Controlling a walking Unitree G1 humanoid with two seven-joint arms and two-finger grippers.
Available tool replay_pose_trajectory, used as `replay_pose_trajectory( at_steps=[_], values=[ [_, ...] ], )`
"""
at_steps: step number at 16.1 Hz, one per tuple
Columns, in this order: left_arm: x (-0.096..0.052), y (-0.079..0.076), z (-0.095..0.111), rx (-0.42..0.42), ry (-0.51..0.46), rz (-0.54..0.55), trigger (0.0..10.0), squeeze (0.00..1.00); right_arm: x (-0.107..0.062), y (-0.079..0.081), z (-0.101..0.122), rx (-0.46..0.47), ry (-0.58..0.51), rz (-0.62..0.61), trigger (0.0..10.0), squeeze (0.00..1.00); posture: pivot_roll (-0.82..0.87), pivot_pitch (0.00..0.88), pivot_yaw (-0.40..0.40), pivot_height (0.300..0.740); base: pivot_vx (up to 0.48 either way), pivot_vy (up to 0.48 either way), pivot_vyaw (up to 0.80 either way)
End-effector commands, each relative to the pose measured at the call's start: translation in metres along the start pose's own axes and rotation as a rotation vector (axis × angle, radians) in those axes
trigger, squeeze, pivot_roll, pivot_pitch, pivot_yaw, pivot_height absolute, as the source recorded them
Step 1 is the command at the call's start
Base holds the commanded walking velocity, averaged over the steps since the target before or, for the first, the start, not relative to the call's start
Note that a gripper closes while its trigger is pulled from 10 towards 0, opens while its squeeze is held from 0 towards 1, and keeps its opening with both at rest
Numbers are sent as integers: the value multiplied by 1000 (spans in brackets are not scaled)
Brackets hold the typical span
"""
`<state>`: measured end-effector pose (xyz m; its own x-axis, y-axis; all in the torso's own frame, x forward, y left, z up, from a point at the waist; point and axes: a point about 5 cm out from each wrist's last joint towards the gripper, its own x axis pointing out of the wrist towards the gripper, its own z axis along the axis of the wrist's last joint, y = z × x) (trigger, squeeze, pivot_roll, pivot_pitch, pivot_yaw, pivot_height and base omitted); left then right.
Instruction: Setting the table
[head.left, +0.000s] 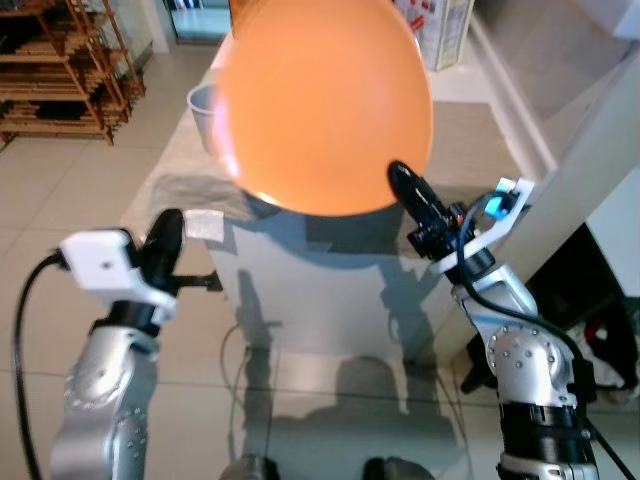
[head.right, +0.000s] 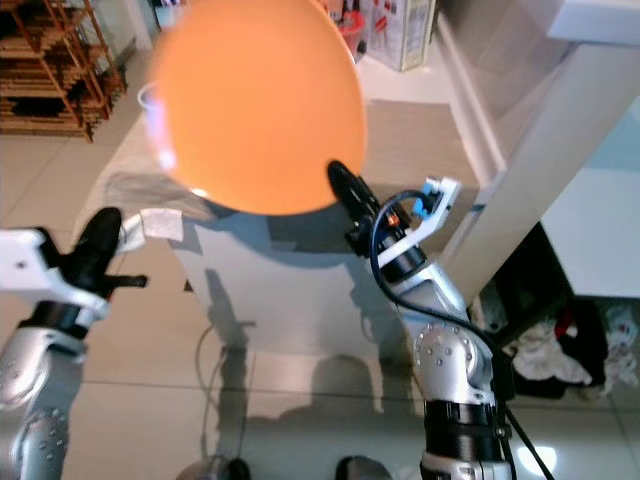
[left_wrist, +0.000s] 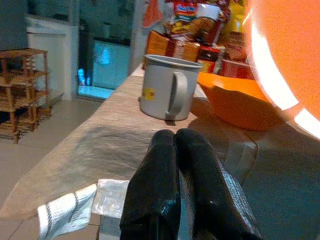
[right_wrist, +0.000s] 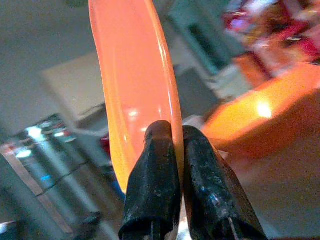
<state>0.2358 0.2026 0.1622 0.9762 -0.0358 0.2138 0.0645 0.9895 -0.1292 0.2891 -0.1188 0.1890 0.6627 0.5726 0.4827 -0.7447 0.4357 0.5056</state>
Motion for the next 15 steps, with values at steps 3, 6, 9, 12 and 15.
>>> replay_pose_trajectory(
  at_steps=[3, 6, 9, 12, 15],
  values=[
    [2, -9, 2, -36, -24, -39, 10000, 0, 3, 19, 10, 24, -42, 150, 10000, 0, -77, 77, 8, 740, 0, -461, 0],
    [-1, -17, -6, -64, -2, -79, 10000, 0, -4, 7, 1, -44, 17, 62, 10000, 0, -86, 83, 12, 740, 0, -458, 0],
    [-2, -19, -11, -72, 17, -96, 10000, 0, -11, 5, -3, -49, 46, 52, 10000, 0, -92, 87, 16, 740, 0, -458, 0],
    [-3, -21, -16, -76, 33, -111, 10000, 0, -18, 3, -4, -54, 82, 62, 10000, 0, -99, 88, 18, 740, 0, -455, 0],
    [-2, -23, -19, -81, 40, -121, 10000, 0, -21, -2, -2, -79, 81, 23, 10000, 0, -107, 90, 19, 740, 0, -458, 0]
  ],
)
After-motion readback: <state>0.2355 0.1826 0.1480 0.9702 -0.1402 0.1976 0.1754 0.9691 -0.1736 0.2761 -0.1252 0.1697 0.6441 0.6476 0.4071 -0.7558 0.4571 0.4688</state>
